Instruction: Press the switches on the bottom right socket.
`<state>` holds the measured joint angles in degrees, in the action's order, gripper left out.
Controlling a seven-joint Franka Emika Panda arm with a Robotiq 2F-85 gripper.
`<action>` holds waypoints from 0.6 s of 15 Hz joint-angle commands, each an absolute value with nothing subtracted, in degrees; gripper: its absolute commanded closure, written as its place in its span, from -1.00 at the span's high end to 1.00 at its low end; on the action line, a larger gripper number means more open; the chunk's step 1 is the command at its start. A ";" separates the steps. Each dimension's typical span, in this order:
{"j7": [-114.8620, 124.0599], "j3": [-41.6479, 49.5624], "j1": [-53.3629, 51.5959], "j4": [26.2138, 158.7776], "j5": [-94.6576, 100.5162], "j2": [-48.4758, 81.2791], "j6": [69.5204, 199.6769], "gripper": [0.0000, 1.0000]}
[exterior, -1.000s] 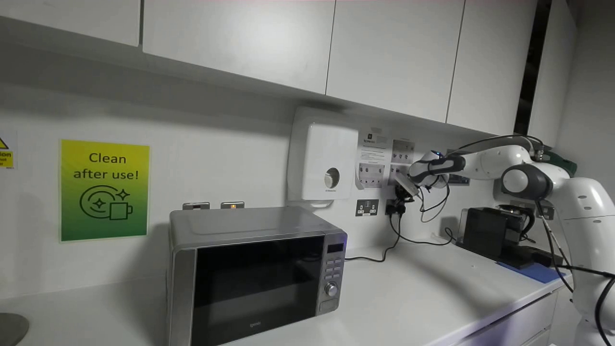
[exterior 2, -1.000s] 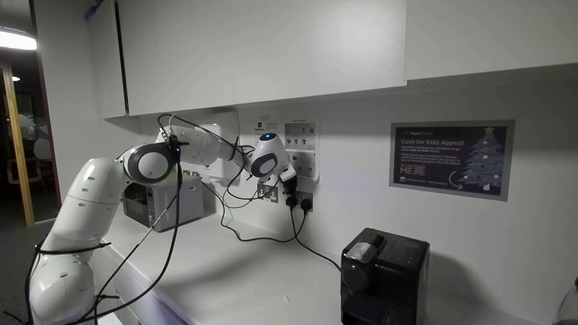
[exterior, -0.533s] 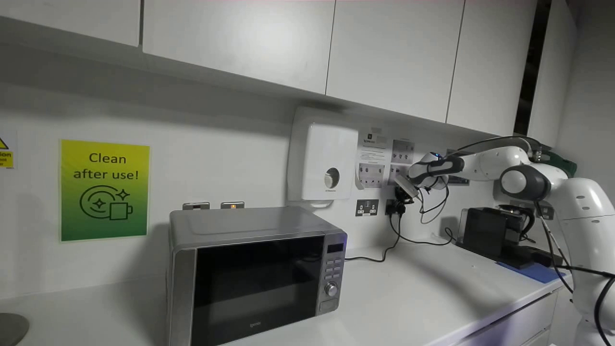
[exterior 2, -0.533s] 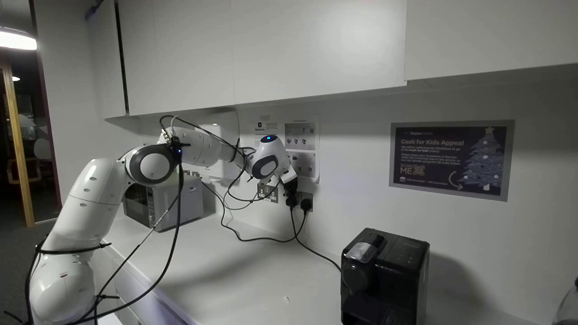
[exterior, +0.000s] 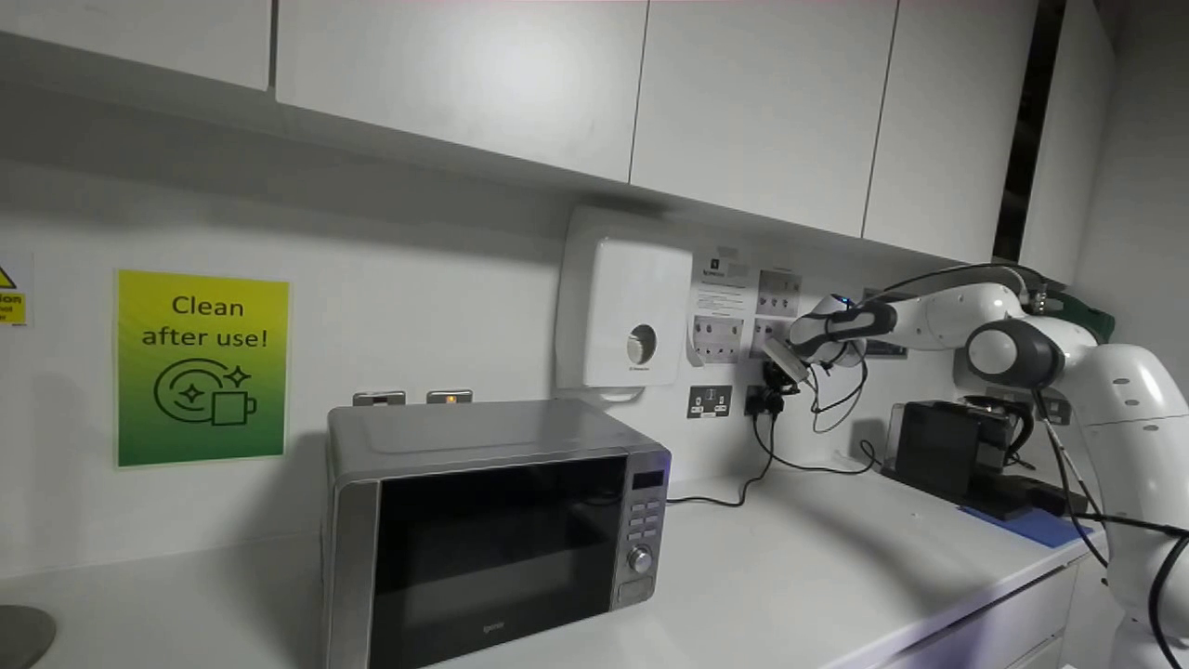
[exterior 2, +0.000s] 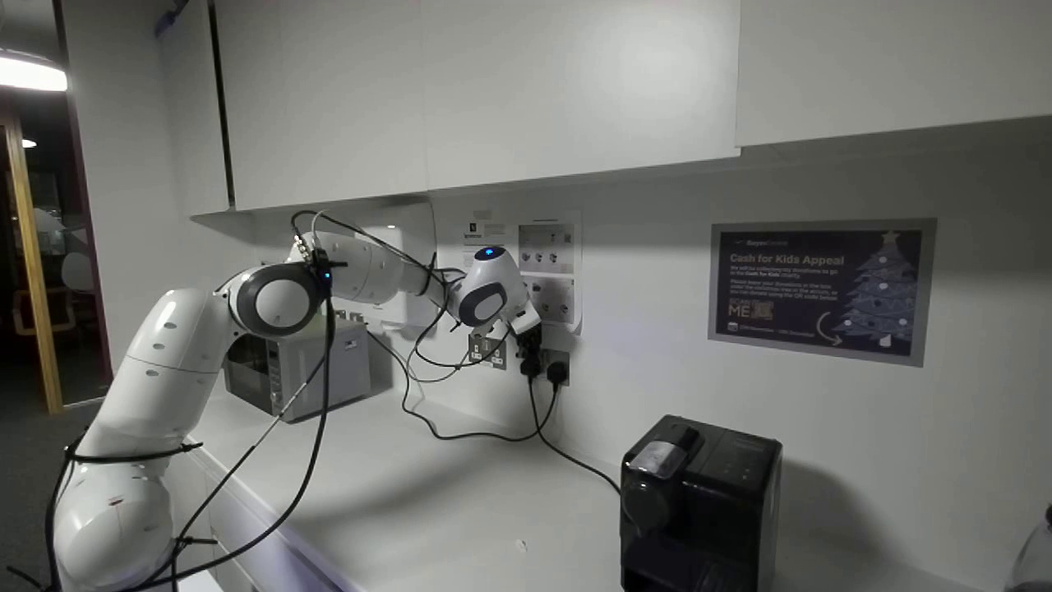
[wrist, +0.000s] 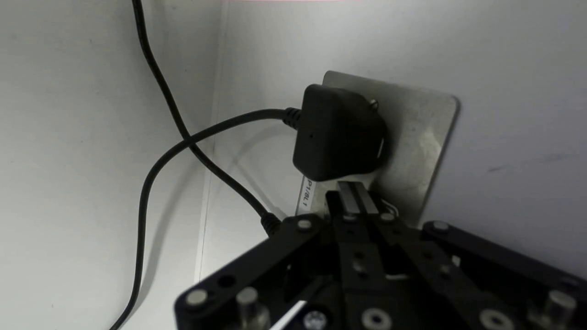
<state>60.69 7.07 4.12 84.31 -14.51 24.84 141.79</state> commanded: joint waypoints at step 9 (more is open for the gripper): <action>61.43 6.68 4.05 79.95 -15.02 28.33 143.65 -1.00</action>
